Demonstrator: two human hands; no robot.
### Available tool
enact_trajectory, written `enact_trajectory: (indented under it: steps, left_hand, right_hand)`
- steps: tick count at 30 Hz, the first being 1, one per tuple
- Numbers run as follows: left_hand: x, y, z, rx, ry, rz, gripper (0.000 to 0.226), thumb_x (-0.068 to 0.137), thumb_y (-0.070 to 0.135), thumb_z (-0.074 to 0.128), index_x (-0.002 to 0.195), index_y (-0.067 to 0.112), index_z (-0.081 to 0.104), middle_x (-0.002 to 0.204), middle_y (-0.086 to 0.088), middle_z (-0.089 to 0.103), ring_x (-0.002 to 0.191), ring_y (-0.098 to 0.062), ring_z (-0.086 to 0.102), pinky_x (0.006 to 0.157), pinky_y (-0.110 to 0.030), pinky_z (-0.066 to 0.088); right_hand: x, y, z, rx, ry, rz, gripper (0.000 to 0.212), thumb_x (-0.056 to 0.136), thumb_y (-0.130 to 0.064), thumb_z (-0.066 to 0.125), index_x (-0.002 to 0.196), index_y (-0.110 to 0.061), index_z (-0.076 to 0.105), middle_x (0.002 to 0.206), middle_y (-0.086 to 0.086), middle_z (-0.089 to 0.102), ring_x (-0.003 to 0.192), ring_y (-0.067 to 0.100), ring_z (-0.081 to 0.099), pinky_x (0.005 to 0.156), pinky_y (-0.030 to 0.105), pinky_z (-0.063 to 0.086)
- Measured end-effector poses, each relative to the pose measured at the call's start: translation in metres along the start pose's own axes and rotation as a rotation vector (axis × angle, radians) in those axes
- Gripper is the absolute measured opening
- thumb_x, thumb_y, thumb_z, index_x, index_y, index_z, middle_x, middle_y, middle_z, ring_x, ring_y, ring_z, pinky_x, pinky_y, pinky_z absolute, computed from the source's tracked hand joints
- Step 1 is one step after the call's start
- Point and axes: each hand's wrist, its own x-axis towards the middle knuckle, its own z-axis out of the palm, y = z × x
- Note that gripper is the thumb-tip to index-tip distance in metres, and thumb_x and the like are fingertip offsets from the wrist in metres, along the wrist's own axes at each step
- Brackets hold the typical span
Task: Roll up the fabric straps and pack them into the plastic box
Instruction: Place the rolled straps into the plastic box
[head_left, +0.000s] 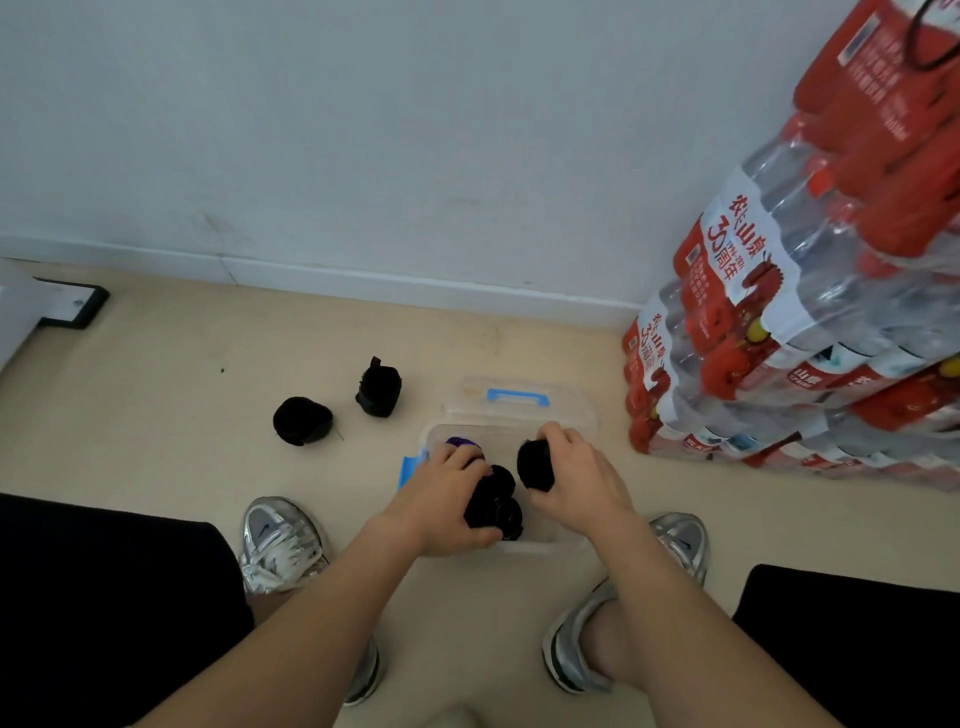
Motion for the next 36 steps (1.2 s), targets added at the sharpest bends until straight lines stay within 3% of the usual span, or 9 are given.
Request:
enact_trajectory:
  steps: [4, 10, 14, 18, 22, 25, 27, 32, 36]
  left_hand:
    - [0.006, 0.004, 0.014, 0.093, -0.14, -0.008, 0.109, 0.082, 0.079, 0.068, 0.169, 0.036, 0.017, 0.181, 0.001, 0.004, 0.164, -0.042, 0.001, 0.133, -0.058, 0.01]
    - [0.016, 0.003, 0.013, 0.218, -0.272, -0.04, 0.127, 0.077, 0.087, 0.069, 0.173, 0.032, 0.006, 0.182, 0.005, -0.002, 0.163, -0.046, -0.001, 0.134, -0.056, 0.012]
    - [0.019, 0.001, 0.015, 0.146, -0.262, -0.039, 0.129, 0.073, 0.081, 0.079, 0.172, 0.029, 0.016, 0.181, 0.003, 0.004, 0.163, -0.043, 0.0, 0.133, -0.051, 0.012]
    - [0.02, 0.001, 0.012, 0.08, -0.253, -0.032, 0.122, 0.069, 0.076, 0.086, 0.168, 0.031, 0.03, 0.178, 0.004, 0.01, 0.161, -0.044, 0.003, 0.132, -0.051, 0.016]
    - [0.02, 0.001, 0.008, 0.066, -0.273, -0.024, 0.117, 0.07, 0.074, 0.086, 0.166, 0.033, 0.034, 0.177, 0.005, 0.01, 0.159, -0.043, 0.005, 0.131, -0.051, 0.018]
    - [0.02, 0.001, 0.006, 0.07, -0.285, -0.022, 0.116, 0.072, 0.075, 0.085, 0.167, 0.034, 0.033, 0.176, 0.005, 0.008, 0.158, -0.042, 0.005, 0.131, -0.05, 0.018]
    - [0.019, -0.001, 0.007, 0.057, -0.288, -0.021, 0.114, 0.073, 0.074, 0.085, 0.167, 0.034, 0.034, 0.177, 0.003, 0.003, 0.159, -0.042, 0.002, 0.132, -0.051, 0.017]
    - [0.017, -0.004, 0.008, 0.027, -0.26, -0.036, 0.113, 0.07, 0.077, 0.085, 0.164, 0.035, 0.039, 0.168, -0.006, 0.006, 0.157, -0.037, 0.01, 0.132, -0.047, 0.023]
    - [0.019, -0.004, 0.008, 0.021, -0.256, -0.025, 0.116, 0.068, 0.078, 0.086, 0.165, 0.033, 0.039, 0.164, -0.007, 0.013, 0.155, -0.035, 0.013, 0.131, -0.047, 0.027]
  right_hand:
    - [0.009, -0.003, 0.016, -0.022, -0.031, 0.04, 0.049, 0.093, -0.022, 0.075, 0.125, -0.023, 0.038, 0.12, 0.011, 0.059, 0.103, 0.038, 0.067, 0.081, 0.047, 0.059]
    - [0.017, -0.007, 0.033, -0.027, -0.029, 0.034, 0.044, 0.096, -0.015, 0.069, 0.13, -0.021, 0.043, 0.131, 0.009, 0.058, 0.106, 0.04, 0.066, 0.074, 0.043, 0.051]
    - [0.021, -0.003, 0.048, 0.146, 0.001, 0.018, 0.049, 0.097, -0.011, 0.068, 0.14, -0.027, 0.051, 0.139, 0.007, 0.049, 0.116, 0.035, 0.06, 0.088, 0.044, 0.054]
    - [0.02, -0.004, 0.057, 0.375, 0.099, 0.122, 0.049, 0.096, -0.024, 0.074, 0.14, -0.021, 0.053, 0.132, 0.008, 0.064, 0.12, 0.031, 0.061, 0.093, 0.037, 0.05]
    - [0.023, -0.011, 0.066, 0.525, 0.155, 0.28, 0.051, 0.095, -0.022, 0.081, 0.139, -0.011, 0.061, 0.129, 0.01, 0.072, 0.123, 0.031, 0.064, 0.097, 0.03, 0.048]
    - [0.026, -0.015, 0.07, 0.649, 0.123, 0.32, 0.042, 0.097, -0.016, 0.078, 0.136, -0.011, 0.066, 0.128, 0.008, 0.073, 0.122, 0.03, 0.069, 0.105, 0.042, 0.056]
    - [0.032, -0.016, 0.07, 0.645, 0.099, 0.344, 0.041, 0.097, -0.018, 0.08, 0.134, -0.009, 0.065, 0.127, 0.01, 0.073, 0.12, 0.031, 0.069, 0.102, 0.046, 0.057]
    - [0.039, -0.01, 0.069, 0.604, 0.075, 0.297, 0.047, 0.094, -0.025, 0.084, 0.132, -0.007, 0.062, 0.121, 0.009, 0.074, 0.111, 0.028, 0.071, 0.088, 0.034, 0.054]
    - [0.04, -0.015, 0.069, 0.475, 0.03, 0.269, 0.045, 0.099, -0.025, 0.079, 0.136, -0.009, 0.059, 0.125, 0.013, 0.072, 0.114, 0.033, 0.069, 0.093, 0.041, 0.057]
